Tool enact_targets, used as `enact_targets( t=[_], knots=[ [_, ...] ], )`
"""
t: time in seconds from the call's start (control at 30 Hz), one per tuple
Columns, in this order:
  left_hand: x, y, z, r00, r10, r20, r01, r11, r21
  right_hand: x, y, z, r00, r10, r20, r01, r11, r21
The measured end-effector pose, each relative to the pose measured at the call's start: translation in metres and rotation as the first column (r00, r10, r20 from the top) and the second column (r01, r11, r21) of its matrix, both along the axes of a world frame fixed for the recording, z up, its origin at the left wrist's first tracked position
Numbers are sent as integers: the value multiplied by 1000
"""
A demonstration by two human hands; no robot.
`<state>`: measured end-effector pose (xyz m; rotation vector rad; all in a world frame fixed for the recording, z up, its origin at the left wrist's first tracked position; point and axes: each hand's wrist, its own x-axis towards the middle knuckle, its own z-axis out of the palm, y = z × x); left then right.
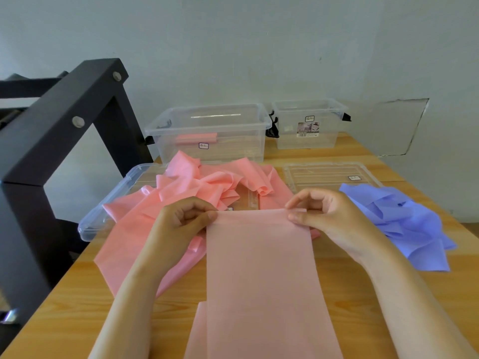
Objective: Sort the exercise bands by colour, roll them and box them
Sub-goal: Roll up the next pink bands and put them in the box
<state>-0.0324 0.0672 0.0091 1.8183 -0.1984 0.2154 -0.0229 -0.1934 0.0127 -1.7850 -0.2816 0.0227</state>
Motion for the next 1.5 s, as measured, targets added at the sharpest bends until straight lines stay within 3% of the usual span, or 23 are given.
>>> enact_targets(
  t=[0.23, 0.43, 0.6, 0.73, 0.8, 0.97, 1.07, 1.23, 1.4, 1.5],
  knots=[
    [-4, 3, 3, 999, -21, -46, 17, 997, -78, 1, 1, -1, 999, -29, -19, 28, 998, -50],
    [-1, 9, 1, 996, -56, -62, 54, 998, -43, 1, 4, -3, 998, -60, 28, 63, 992, -108],
    [2, 9, -1, 999, -33, 13, 32, 998, 60, 1, 5, -2, 997, -62, 48, 69, 987, -149],
    [-1, 5, -1, 998, -68, 3, 67, 997, 31, -1, 5, -1, 995, -41, 90, 55, 986, -160],
    [-2, 5, -1, 998, -70, -1, 70, 997, -45, -3, 6, 2, 997, -22, 69, 28, 996, -88],
    [-6, 6, 7, 986, -163, -31, 140, 921, -363, -7, 6, 11, 998, 43, -55, -20, 935, 355],
    [-7, 7, 7, 982, -190, -2, 169, 877, -451, -7, 6, 13, 993, 80, -83, -38, 904, 425],
    [-6, 5, 7, 991, -129, 25, 128, 912, -390, -9, 4, 12, 999, 46, -24, -36, 946, 321],
    [-6, -4, 5, 993, 59, 100, -51, 995, -85, -6, 6, 8, 998, -28, 56, 24, 998, 65],
    [-3, -7, 1, 986, 138, 95, -134, 990, -43, -3, 7, 2, 995, -68, 79, 72, 996, -56]
  ],
)
